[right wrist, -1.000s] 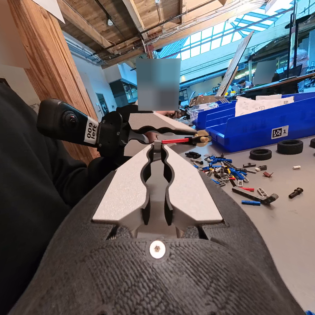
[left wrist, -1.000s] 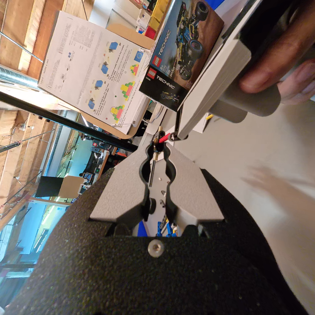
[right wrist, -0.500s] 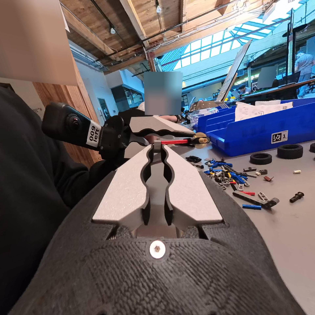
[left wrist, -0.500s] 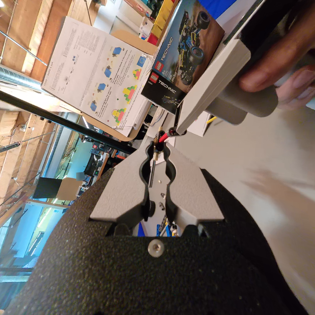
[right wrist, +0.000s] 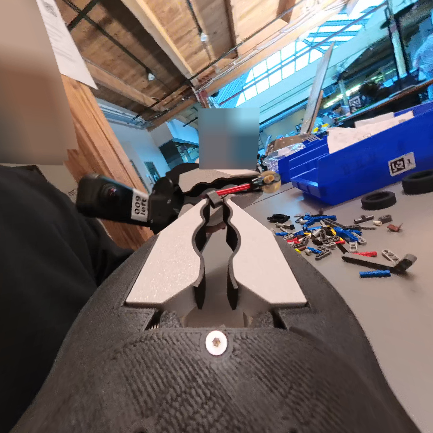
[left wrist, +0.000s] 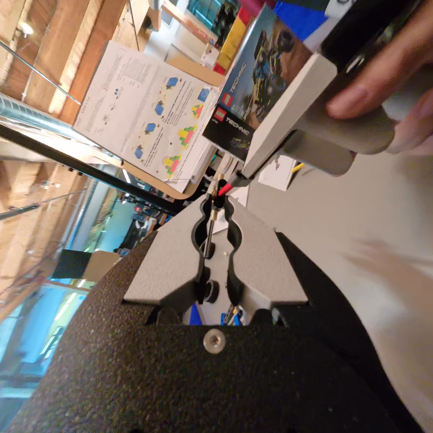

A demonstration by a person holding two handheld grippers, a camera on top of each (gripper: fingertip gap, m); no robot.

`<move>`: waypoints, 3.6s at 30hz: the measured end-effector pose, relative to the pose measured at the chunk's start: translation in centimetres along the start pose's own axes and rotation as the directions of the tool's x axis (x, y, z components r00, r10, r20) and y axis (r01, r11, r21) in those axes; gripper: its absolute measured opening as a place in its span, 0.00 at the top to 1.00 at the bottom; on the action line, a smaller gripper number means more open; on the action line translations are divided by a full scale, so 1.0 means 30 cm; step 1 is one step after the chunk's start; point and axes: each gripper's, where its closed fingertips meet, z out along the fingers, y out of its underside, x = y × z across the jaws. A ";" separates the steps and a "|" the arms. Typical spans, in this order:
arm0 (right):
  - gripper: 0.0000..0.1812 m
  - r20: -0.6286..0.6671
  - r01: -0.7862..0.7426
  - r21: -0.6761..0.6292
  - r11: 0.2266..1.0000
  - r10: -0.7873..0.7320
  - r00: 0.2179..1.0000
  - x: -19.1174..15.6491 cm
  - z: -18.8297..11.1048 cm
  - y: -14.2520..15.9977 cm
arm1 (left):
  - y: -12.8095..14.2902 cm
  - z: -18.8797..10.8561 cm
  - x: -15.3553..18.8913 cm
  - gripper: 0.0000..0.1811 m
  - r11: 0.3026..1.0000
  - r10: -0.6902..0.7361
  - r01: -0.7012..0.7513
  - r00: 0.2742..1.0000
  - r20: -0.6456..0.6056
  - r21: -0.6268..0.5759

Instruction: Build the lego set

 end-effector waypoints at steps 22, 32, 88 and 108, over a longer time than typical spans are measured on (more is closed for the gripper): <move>0.96 -0.486 -0.119 -0.294 0.948 -0.042 0.873 0.151 -0.131 0.143 | 0.149 0.065 0.100 0.95 0.915 -0.010 0.000 1.000 -0.021 -0.404; 0.85 -0.511 -0.153 -0.707 0.691 -0.350 0.785 0.183 -0.374 0.307 | 0.142 0.083 0.141 0.95 0.936 0.020 -0.036 0.998 -0.052 -0.349; 0.87 -0.077 0.261 -0.863 0.432 -0.623 0.778 0.249 -0.294 0.309 | 0.151 0.067 0.112 0.95 0.955 -0.031 0.013 0.998 -0.055 -0.296; 0.97 -0.381 0.533 -0.628 0.567 -0.821 0.425 0.157 -0.203 0.085 | 0.115 0.084 0.174 0.95 0.935 -0.123 0.076 0.986 -0.116 -0.346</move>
